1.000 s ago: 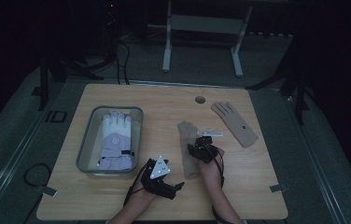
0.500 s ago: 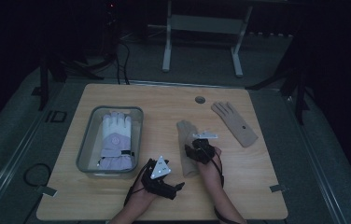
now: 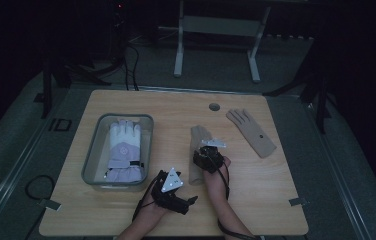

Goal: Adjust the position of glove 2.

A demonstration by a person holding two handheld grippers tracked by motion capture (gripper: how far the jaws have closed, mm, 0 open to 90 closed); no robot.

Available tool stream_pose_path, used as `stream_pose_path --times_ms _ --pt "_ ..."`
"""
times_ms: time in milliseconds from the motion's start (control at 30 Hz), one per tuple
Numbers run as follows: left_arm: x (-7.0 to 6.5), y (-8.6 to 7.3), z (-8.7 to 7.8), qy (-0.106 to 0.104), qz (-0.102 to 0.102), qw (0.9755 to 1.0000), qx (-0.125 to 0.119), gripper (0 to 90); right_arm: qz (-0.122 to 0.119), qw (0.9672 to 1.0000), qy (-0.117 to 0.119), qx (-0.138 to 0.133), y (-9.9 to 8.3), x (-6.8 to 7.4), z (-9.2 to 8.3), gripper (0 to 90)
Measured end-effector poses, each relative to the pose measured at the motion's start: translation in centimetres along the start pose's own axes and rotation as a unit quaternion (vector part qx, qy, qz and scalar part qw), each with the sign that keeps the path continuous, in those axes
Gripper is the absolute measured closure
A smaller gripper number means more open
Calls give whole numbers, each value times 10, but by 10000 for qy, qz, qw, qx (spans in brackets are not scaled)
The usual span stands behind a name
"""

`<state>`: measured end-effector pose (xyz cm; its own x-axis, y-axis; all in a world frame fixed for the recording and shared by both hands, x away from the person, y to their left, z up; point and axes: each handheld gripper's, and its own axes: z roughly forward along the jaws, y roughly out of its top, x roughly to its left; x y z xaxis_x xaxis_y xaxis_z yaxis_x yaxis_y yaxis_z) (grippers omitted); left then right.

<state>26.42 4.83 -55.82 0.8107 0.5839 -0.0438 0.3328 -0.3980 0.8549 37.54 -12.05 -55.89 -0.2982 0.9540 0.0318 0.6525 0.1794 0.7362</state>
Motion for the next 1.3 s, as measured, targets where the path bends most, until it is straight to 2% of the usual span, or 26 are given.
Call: stream_pose_path --times_ms 100,200,267,333,400,467,533,600,700,767,933,1067,1167,1300 --pt "1 -1 0 -9 -9 10000 4 13 -29 10000 75 22 2 -3 -4 497" --pt "2 -1 0 -90 -127 9998 -89 13 -313 9992 202 153 5 -8 -8 468" --pt "2 -1 0 -38 -94 9999 -71 13 -411 9985 329 181 8 -12 -11 484" --pt "2 -1 0 -37 -90 9999 -57 13 -494 9976 468 119 11 -20 -18 489" --pt "2 -1 1 -25 -65 10000 -24 13 -471 9967 662 64 15 -30 -24 484" --pt "1 -2 2 -33 -56 10000 1 13 -577 9960 677 37 19 -40 -30 466" --pt "1 -2 2 -25 -36 10000 10 13 -615 9950 793 16 22 -51 -36 465" --pt "1 -2 2 -21 -39 10000 0 13 -680 9948 757 -31 26 -65 -41 465" --pt "1 -2 2 -21 -60 10000 6 13 -622 9960 622 -135 32 -91 -46 494" --pt "1 -2 3 -18 -63 10000 12 13 -623 9968 473 -183 36 -108 -47 512" --pt "1 -2 3 -16 -70 10000 4 13 -680 9969 306 -266 45 -147 -49 530" --pt "1 -2 3 -18 -82 10000 5 13 -545 9979 255 -235 52 -177 -50 538" --pt "1 -1 3 -21 -90 10000 -11 13 -513 9984 186 -151 56 -193 -45 531" --pt "1 -1 3 -47 -86 10000 5 13 -484 9988 93 -81 60 -207 -32 511"
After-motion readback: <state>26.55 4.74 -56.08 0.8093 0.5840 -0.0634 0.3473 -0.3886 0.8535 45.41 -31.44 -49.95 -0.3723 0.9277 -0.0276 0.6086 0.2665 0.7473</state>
